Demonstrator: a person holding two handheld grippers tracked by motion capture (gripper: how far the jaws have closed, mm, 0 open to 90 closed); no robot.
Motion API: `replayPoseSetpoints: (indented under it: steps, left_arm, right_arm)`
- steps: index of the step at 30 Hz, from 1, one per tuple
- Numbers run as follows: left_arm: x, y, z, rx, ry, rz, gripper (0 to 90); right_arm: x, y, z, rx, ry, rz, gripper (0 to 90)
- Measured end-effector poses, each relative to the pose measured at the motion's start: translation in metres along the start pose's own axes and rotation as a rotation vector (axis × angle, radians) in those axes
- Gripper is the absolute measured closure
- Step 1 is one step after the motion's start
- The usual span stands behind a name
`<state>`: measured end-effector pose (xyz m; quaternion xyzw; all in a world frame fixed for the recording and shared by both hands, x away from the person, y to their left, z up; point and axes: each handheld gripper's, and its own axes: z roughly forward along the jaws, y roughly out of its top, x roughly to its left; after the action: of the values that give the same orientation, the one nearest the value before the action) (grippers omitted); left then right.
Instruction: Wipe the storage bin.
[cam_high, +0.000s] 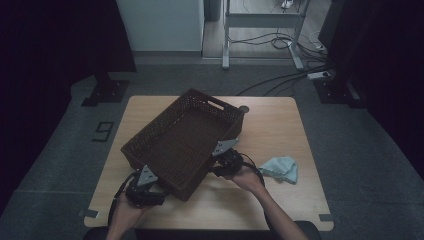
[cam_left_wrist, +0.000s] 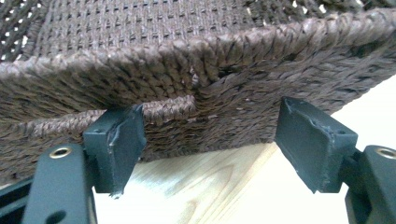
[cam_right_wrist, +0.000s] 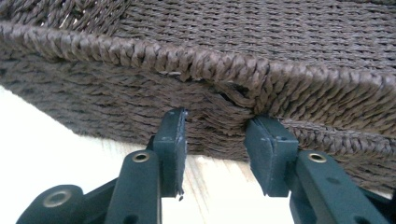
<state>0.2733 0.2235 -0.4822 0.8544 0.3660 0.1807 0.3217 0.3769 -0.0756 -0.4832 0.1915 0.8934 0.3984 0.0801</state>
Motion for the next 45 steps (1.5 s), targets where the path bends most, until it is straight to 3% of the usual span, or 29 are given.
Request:
replayPoseSetpoints:
  steps: [10, 14, 18, 23, 29, 34, 45]
  left_arm:
    - [0.005, -0.015, -0.017, 0.02, -0.009, 0.009, 26.1]
    - [0.011, -0.022, -0.019, 0.029, -0.033, -0.027, 25.9]
    - [0.013, -0.026, -0.017, 0.067, 0.009, -0.046, 19.0]
    - [0.02, -0.029, -0.014, 0.069, 0.017, -0.09, 14.3]
    - [0.024, -0.034, -0.006, 0.058, 0.027, -0.103, 13.6]
    - [0.024, -0.035, 0.002, 0.067, 0.046, -0.105, 6.9]
    - [0.026, -0.037, 0.004, 0.033, 0.044, -0.092, 3.4]
  right_arm:
    - [0.025, 0.001, -0.001, 0.018, 0.046, -0.037, 58.8]
    - [0.033, 0.003, 0.0, 0.033, 0.041, -0.056, 57.0]
    - [0.033, 0.0, -0.003, 0.031, 0.044, -0.044, 49.5]
    - [0.019, -0.015, -0.015, 0.065, -0.024, 0.005, 38.6]
    - [-0.005, -0.045, -0.036, 0.115, -0.131, 0.087, 30.6]
    - [-0.025, -0.068, -0.057, 0.155, -0.214, 0.145, 25.3]
    - [-0.058, -0.1, -0.108, 0.125, -0.384, 0.302, 23.2]
